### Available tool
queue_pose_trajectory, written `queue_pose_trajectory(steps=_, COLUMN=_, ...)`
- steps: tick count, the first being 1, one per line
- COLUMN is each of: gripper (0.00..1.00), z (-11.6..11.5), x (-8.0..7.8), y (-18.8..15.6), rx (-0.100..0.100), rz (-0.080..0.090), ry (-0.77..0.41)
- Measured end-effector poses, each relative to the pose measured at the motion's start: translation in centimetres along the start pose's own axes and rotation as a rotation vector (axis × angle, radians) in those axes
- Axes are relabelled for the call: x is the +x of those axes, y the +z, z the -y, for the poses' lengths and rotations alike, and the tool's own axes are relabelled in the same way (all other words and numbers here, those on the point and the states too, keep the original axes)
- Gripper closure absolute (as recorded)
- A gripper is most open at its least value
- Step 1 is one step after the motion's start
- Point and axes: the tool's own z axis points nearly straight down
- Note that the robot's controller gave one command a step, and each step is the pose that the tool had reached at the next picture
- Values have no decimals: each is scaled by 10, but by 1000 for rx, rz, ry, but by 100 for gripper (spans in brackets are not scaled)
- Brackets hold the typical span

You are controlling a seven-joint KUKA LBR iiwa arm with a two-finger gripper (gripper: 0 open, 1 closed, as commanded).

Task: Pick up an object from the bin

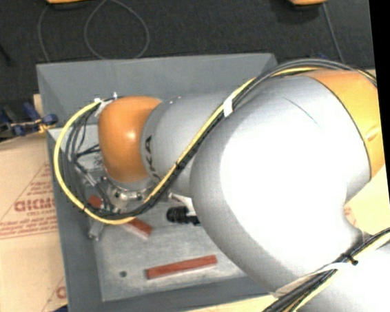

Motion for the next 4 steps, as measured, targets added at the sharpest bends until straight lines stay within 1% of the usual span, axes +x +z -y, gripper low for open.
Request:
queue_pose_trajectory(steps=1, gripper=0, z=0, x=-2, y=-1, rx=-2, rz=2, ry=-1)
queue_pose_trajectory(steps=2, gripper=100, z=0, x=-2, y=-1, rx=-1, rz=3, ry=-2)
queue_pose_trajectory(steps=3, gripper=100, z=-1, x=-4, y=-42, rx=-3, rz=1, ry=-2)
queue_pose_trajectory(steps=4, gripper=100, z=-2, x=-7, y=-91, rx=-4, rz=1, ry=-5)
